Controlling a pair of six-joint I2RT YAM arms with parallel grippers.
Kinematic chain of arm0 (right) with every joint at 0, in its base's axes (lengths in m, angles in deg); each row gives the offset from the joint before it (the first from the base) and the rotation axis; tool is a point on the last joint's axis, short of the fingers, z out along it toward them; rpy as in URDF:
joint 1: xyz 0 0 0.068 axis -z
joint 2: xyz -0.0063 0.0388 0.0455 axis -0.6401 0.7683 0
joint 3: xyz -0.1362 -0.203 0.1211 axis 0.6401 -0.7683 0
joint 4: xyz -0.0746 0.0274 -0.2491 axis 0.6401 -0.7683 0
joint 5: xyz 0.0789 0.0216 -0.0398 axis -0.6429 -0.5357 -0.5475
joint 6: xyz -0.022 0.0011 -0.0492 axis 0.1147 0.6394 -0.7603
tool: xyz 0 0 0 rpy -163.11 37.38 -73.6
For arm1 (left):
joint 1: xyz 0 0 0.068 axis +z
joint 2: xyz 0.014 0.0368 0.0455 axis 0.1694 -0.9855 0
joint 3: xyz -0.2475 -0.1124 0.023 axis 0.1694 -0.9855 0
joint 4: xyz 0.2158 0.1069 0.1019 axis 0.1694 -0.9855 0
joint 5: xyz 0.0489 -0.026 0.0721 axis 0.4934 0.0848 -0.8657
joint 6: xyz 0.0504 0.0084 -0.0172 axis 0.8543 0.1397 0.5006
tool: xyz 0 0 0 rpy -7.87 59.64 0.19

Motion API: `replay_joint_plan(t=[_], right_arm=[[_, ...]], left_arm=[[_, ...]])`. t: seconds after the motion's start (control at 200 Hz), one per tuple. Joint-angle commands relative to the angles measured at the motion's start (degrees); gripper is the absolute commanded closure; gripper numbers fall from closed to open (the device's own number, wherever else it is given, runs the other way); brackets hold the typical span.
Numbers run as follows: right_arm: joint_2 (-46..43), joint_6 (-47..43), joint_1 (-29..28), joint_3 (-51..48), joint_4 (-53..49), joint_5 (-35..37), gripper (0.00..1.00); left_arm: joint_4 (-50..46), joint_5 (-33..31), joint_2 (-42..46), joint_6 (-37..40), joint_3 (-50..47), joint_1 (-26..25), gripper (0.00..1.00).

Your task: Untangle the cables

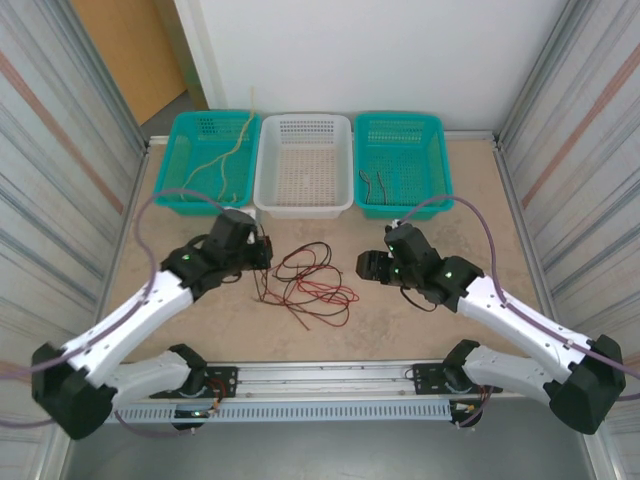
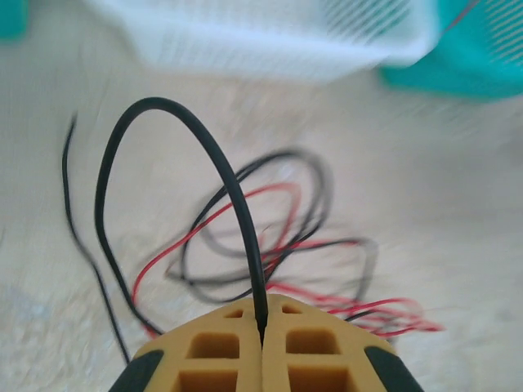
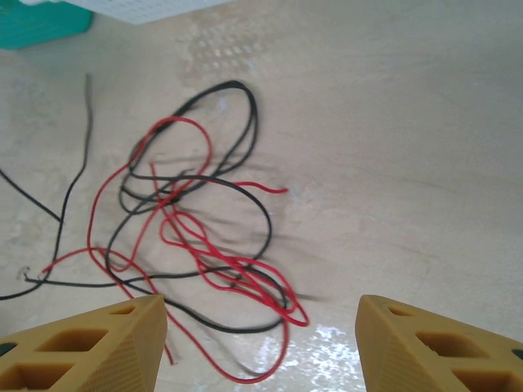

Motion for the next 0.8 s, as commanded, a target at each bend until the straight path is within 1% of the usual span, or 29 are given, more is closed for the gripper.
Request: replay_joint_plan(t=[0.0,0.065,0.155,0.236,0.341,0.481,0.601,0.717,0.797], right_arm=[[-0.9,-1.5,-1.6,3.0,4.5,-3.3,0.38],[-0.9,-2.4,-3.3,4.0,6.7,-4.2,0.38],[-0.8,-4.3,-6.5,6.5,8.2,-3.9,0.37],[-0.2,-6.8,-9.5,9.4,8.7,-3.2,0.37],[2.0,-9.7,-12.7,13.0,9.3,-2.3,0.36],[6.9,-13.0,-15.7,18.8,10.9,-3.4,0.36],[10.8,-15.5,-18.3,23.1,13.0,-4.5,0.4],[12.6,-16.1,-19.5,23.9,17.6,-7.5,0.46],[13.7,-15.7,-19.9,24.3,20.0,-9.3,0.47]], left_arm=[[-2.1,3.0,5.1,1.9,4.5,0.5,1.0],[-0.5,6.6,7.2,0.8,6.3,2.1,1.0],[3.7,13.9,9.4,-1.1,7.6,4.9,1.0],[8.5,18.5,10.8,-1.9,8.1,5.7,1.0],[10.9,21.0,11.3,-1.8,9.9,5.7,1.0],[12.4,24.0,10.2,-1.9,11.7,5.7,1.0],[14.7,26.1,9.7,-3.2,11.5,5.8,1.0],[16.8,27.7,9.6,-4.4,10.9,5.7,1.0],[16.9,27.8,9.7,-4.6,10.9,5.8,1.0]])
